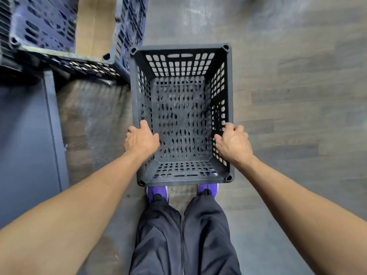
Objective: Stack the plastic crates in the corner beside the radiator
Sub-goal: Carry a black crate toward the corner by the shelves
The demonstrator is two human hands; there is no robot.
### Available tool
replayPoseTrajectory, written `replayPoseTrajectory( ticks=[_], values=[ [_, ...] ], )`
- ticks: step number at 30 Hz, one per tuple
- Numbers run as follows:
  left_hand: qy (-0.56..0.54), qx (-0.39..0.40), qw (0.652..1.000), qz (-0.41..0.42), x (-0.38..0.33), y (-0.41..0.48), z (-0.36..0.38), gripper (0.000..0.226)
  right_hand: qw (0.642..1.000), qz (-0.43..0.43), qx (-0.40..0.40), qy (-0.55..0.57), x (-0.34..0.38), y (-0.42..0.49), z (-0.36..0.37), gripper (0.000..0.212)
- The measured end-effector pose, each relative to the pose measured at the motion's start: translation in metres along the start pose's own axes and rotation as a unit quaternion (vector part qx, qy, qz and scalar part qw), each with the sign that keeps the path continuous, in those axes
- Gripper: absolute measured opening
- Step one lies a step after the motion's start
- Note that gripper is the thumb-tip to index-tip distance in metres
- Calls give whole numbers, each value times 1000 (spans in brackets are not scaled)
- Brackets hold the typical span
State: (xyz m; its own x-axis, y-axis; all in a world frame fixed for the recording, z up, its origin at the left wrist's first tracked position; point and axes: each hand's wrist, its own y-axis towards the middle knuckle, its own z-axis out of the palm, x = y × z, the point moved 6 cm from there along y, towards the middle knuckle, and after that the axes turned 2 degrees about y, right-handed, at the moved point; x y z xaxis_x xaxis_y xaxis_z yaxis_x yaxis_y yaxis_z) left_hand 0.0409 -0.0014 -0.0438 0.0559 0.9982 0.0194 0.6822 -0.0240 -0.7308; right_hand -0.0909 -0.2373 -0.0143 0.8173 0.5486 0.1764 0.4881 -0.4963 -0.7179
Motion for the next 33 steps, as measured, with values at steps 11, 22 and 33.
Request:
replayPoseTrajectory(
  ticks=[11,22,33],
  values=[
    [6,-21,999,-23,2,48,21,44,996,20,-80,-40,17,51,26,47],
    [-64,-131,987,70,10,22,-6,33,986,29,-91,134,-15,53,-14,45],
    [-36,-171,982,67,-28,-92,-132,29,986,68,-120,92,-19,-35,-137,41]
  ],
)
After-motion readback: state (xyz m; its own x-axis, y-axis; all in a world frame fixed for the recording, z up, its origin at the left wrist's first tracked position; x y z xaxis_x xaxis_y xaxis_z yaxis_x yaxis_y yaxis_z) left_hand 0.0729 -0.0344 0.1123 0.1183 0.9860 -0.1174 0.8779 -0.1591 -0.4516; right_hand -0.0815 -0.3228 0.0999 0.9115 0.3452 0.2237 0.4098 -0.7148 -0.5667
